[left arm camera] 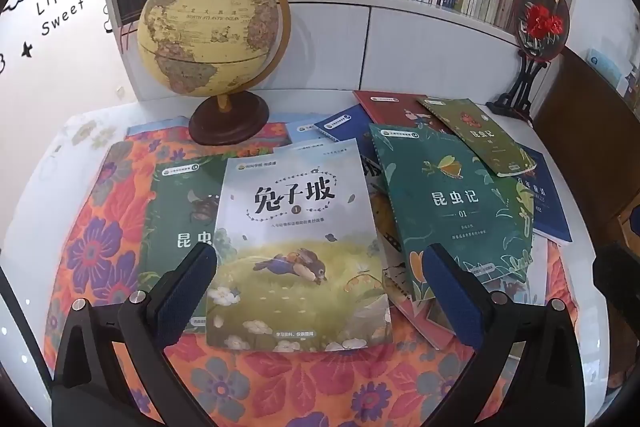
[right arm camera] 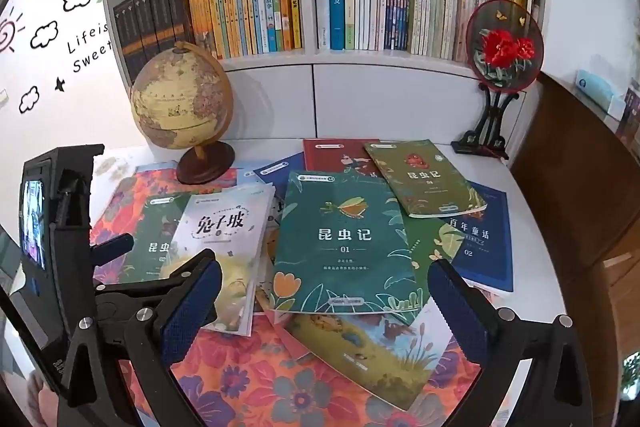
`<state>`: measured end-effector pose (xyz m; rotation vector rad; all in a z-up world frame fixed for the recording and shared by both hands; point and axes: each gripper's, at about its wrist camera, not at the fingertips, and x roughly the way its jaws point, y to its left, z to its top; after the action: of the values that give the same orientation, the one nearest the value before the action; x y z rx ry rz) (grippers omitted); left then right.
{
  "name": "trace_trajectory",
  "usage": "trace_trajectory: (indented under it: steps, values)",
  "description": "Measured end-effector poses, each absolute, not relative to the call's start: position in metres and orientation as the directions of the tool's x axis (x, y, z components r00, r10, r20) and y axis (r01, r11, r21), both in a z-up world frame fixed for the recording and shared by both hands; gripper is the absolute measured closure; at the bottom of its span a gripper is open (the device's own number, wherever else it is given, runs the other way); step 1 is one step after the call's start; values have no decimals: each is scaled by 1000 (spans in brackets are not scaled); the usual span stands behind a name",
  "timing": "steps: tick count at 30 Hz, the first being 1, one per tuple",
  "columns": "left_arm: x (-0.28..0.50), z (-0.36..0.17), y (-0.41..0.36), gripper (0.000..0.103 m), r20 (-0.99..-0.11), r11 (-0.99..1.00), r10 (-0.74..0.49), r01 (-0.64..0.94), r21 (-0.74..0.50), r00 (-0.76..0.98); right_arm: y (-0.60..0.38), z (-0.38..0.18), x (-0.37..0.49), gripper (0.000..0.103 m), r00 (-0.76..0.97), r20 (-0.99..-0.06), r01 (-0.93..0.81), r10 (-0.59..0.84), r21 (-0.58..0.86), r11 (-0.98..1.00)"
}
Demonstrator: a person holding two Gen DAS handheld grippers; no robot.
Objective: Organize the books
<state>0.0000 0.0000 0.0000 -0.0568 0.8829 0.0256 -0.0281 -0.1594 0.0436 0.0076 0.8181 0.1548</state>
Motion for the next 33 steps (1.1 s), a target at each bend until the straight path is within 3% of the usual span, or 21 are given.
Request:
trace_trajectory:
  steps: [33]
  values:
    - [1,-2,2,0,-793,995,-57,-32,-97,607,-151,43,-29,0,675,-722,-157,152,60,986]
